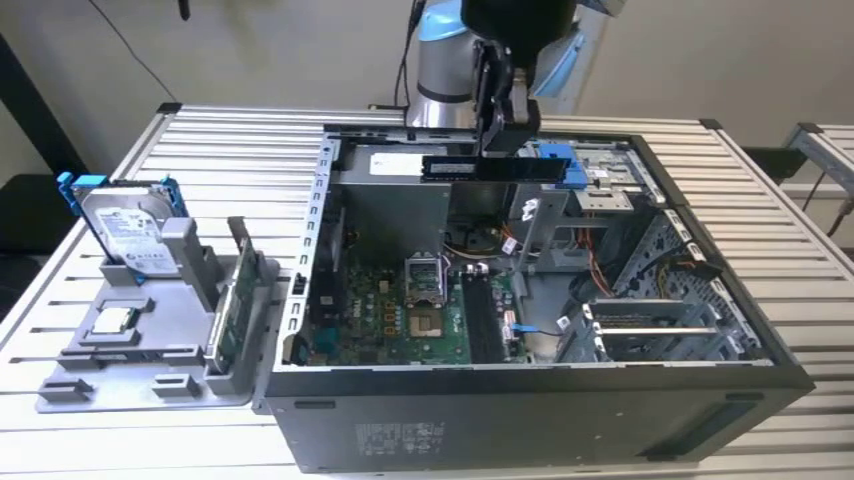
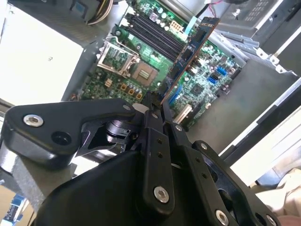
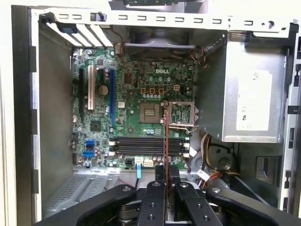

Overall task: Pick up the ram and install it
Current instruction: 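Pick up the ram and move it above insertion slot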

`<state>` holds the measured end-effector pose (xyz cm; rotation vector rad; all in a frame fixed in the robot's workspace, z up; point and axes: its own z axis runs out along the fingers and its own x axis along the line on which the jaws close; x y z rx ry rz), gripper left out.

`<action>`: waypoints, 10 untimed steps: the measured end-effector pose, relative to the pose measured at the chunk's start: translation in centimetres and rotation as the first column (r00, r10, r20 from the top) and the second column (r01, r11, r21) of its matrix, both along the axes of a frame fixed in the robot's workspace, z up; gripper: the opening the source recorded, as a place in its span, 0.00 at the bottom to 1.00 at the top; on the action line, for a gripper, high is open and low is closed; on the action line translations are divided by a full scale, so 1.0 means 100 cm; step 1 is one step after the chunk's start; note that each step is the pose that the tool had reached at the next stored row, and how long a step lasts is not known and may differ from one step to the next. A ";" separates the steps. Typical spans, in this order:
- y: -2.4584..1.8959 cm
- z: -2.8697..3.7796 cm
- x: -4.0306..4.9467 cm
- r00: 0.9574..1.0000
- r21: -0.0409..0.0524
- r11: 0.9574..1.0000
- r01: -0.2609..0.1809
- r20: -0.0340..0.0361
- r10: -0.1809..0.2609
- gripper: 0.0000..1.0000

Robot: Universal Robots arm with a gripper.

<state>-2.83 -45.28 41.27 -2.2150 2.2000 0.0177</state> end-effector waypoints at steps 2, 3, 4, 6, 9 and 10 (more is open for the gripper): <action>0.0038 -0.0001 0.0003 1.000 0.000 1.000 0.000 0.000 0.000 0.14; 0.0056 -0.0003 0.0005 1.000 0.000 1.000 0.000 0.000 0.000 0.14; 0.0074 -0.0003 0.0008 1.000 0.000 1.000 0.000 0.000 0.000 0.14; 0.0108 -0.0005 0.0013 1.000 0.000 1.000 0.000 0.000 0.000 0.14; 0.0138 -0.0008 0.0027 1.000 0.000 1.000 0.000 0.000 0.000 0.14; 0.0145 -0.0008 0.0033 1.000 0.000 1.000 0.000 0.000 0.000 0.14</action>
